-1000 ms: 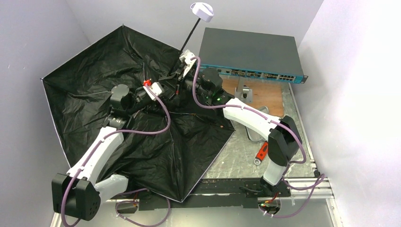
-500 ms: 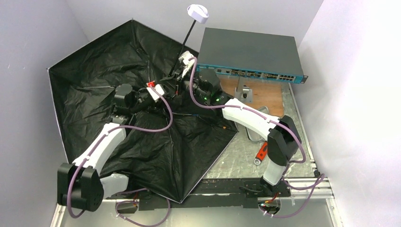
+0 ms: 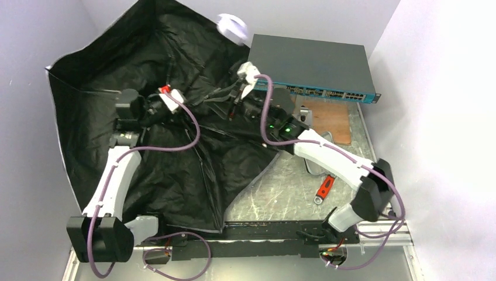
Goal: Open the umbrella
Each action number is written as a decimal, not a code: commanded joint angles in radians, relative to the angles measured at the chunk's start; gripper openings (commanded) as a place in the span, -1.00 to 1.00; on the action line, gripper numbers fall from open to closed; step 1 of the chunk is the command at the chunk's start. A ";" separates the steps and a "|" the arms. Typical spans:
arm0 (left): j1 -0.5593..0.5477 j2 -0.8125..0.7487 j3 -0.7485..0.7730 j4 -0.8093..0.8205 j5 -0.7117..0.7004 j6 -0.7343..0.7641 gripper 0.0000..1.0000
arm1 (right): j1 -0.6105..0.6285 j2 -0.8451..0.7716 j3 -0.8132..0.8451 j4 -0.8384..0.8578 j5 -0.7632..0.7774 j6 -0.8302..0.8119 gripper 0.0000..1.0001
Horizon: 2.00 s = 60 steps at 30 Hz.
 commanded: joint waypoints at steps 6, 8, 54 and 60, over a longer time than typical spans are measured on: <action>0.096 -0.049 0.205 -0.181 -0.073 0.229 -1.00 | -0.007 -0.200 -0.075 0.001 -0.117 -0.050 0.16; 0.096 -0.074 0.208 -0.196 -0.083 0.335 -1.00 | -0.008 -0.227 -0.107 -0.027 -0.113 -0.063 0.27; 0.184 -0.224 0.227 -0.601 -0.003 1.405 -1.00 | -0.018 0.224 0.906 -1.478 -0.477 -0.041 0.62; 0.184 -0.234 0.151 -0.521 -0.042 1.401 -1.00 | 0.033 0.256 0.902 -1.512 -0.482 -0.076 0.62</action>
